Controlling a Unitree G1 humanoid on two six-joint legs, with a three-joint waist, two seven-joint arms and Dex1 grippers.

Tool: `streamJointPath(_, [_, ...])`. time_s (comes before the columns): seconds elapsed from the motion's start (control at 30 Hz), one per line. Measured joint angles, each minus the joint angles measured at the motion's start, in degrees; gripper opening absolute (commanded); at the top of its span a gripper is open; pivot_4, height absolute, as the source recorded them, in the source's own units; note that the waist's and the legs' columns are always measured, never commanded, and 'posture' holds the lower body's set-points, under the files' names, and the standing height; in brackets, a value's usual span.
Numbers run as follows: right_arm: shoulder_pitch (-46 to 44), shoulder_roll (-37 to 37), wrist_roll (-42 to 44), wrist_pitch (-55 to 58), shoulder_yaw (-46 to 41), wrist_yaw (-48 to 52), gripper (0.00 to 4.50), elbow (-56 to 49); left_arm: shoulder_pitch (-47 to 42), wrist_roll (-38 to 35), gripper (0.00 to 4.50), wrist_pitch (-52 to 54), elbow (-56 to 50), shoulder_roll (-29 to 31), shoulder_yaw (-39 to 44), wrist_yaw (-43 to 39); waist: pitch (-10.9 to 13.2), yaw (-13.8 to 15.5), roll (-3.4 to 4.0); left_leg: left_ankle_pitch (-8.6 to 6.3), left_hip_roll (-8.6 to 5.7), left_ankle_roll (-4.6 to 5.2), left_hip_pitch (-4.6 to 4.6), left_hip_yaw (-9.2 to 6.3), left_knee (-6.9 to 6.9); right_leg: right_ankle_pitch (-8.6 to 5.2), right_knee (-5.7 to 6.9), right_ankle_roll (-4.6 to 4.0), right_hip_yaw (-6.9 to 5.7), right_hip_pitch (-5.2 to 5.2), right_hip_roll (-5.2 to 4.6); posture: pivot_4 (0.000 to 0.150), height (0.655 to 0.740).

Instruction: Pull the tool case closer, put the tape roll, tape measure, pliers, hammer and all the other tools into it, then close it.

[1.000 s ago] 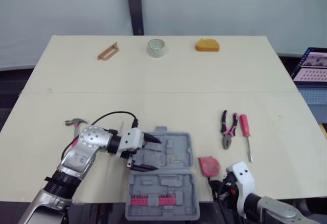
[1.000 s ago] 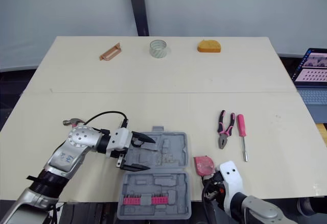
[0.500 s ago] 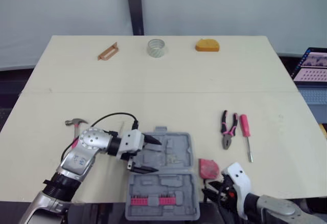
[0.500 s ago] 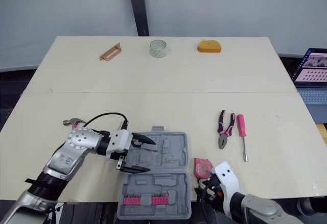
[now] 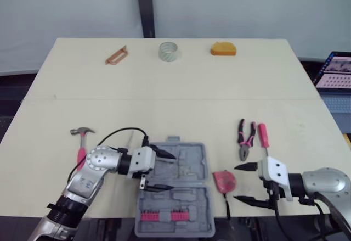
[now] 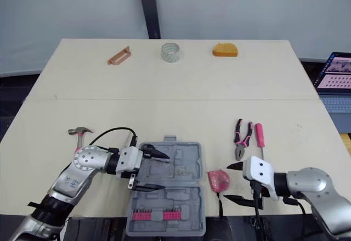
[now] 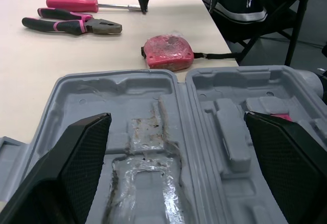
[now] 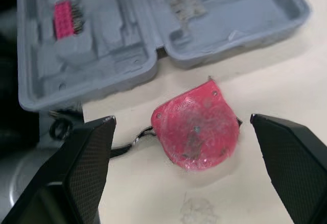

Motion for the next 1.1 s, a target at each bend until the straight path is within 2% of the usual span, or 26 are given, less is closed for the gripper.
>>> streamJointPath(0.17, [-11.95,1.65,-6.69,-13.82,7.03,6.75,4.45,14.81,0.37,0.16,4.5,-1.22,-2.12,-0.46,0.16,1.78,0.0,-0.13,0.02,0.0,0.02,0.0,0.01,-0.01,-0.06,0.0,0.0,0.0,-0.05,-0.03,0.02,0.15,0.74])
streamJointPath(0.37, [-16.81,5.09,-8.91,-21.39,11.43,9.38,4.45,22.32,2.97,0.21,4.5,-2.13,-3.11,-0.26,0.36,3.09,0.0,-0.02,0.02,0.0,0.02,0.0,0.0,-0.01,0.0,0.0,0.02,0.0,-0.05,-0.02,0.01,0.15,0.74])
streamJointPath(0.77, [-20.18,7.65,-11.46,-25.79,13.49,9.59,4.45,28.44,3.96,1.3,4.5,-3.99,-4.14,0.3,0.29,3.93,-0.01,-0.06,0.04,0.0,0.02,0.0,0.01,-0.01,0.0,0.0,0.02,0.0,-0.05,-0.02,0.02,0.15,0.74])
streamJointPath(1.1, [-20.27,8.28,-11.88,-24.06,13.62,9.57,4.45,28.55,3.48,1.51,4.5,-4.0,-4.12,0.3,0.14,3.94,-0.01,-0.06,0.04,0.0,0.02,0.0,0.01,-0.01,0.0,0.0,0.02,0.0,-0.05,-0.02,0.02,0.15,0.74])
